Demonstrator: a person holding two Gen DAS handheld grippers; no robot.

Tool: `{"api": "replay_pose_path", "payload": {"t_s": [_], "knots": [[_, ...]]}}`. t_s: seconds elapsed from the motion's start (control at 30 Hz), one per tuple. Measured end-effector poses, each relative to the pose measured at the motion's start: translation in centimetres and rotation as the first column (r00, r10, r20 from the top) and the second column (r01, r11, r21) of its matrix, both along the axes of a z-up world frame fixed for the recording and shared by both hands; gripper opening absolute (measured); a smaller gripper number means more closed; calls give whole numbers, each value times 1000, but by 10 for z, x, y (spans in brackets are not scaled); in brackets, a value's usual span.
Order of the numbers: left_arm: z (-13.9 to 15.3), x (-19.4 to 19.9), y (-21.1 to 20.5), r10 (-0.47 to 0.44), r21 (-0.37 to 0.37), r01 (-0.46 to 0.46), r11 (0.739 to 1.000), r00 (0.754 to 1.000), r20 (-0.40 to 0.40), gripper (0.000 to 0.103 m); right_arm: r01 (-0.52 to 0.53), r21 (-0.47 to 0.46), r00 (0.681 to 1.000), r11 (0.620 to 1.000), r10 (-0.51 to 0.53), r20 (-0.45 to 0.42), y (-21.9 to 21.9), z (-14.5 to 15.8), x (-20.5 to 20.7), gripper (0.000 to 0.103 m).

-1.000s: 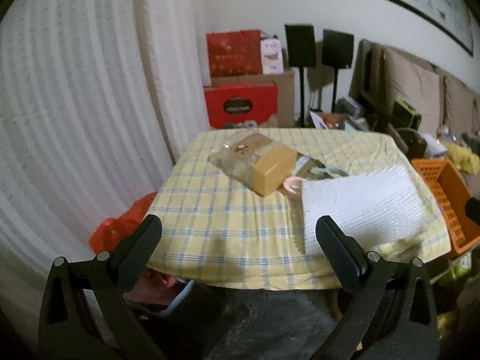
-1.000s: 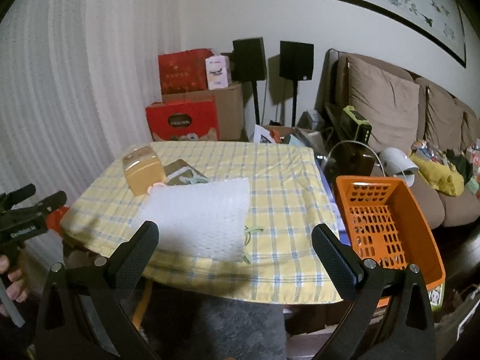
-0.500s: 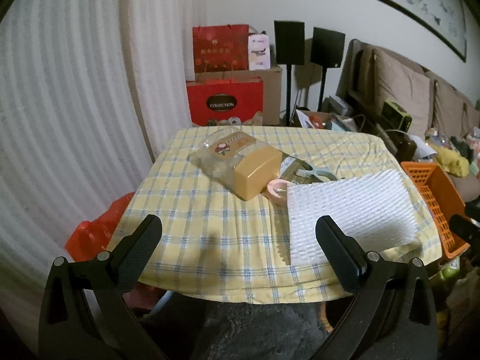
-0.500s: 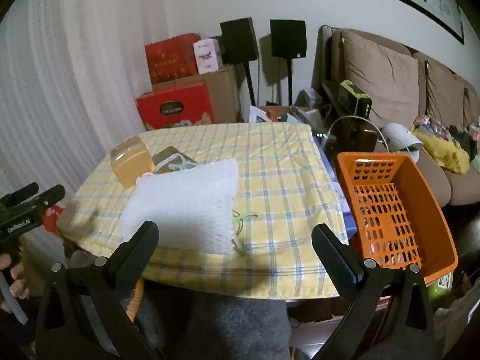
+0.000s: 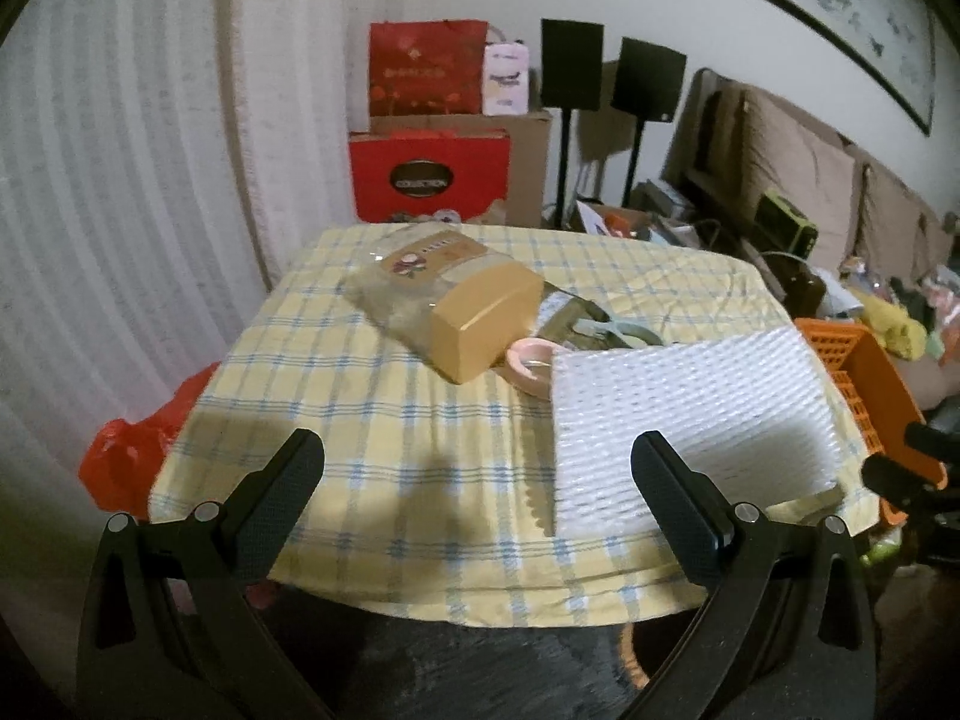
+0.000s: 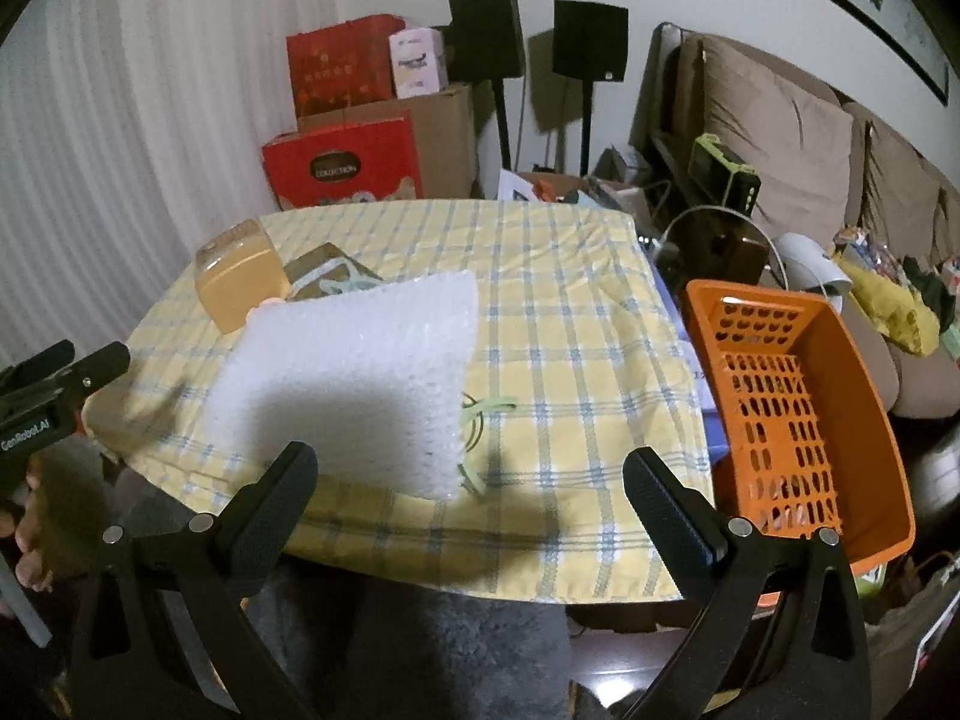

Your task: Organize objects

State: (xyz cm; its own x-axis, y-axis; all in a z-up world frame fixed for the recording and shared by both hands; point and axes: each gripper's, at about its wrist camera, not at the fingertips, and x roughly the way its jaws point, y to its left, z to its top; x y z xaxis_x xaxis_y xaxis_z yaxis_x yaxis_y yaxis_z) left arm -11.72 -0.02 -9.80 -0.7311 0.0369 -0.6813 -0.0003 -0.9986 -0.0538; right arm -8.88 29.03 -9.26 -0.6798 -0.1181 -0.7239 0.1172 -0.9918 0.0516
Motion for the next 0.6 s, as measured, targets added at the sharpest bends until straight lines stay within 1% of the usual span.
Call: {"api": "replay_pose_path", "payload": {"t_s": [0.13,0.23,0.33,0.4,0.6], "knots": [[-7,-7,5,-27,-3,27,1000,1000,12,102,-1,-3,1000,1000,1,24,-2,-7,-8,103],[-11,-12,10,-33,-32,34,999,999,11,102,-6,10,1000,1000,6,30,-6,-10,-13,103],[-14,-15,15,-26,-80,26,996,1000,-3,102,-12,20,999,1000,11,33,-9,-13,-19,103],[-17,-18,17,-27,-95,27,995,1000,4,102,-10,22,1000,1000,9,27,-9,-13,-21,103],[-25,-27,14,-46,-33,47,998,998,43,102,-10,19,1000,1000,10,29,-9,-14,-29,103]]}}
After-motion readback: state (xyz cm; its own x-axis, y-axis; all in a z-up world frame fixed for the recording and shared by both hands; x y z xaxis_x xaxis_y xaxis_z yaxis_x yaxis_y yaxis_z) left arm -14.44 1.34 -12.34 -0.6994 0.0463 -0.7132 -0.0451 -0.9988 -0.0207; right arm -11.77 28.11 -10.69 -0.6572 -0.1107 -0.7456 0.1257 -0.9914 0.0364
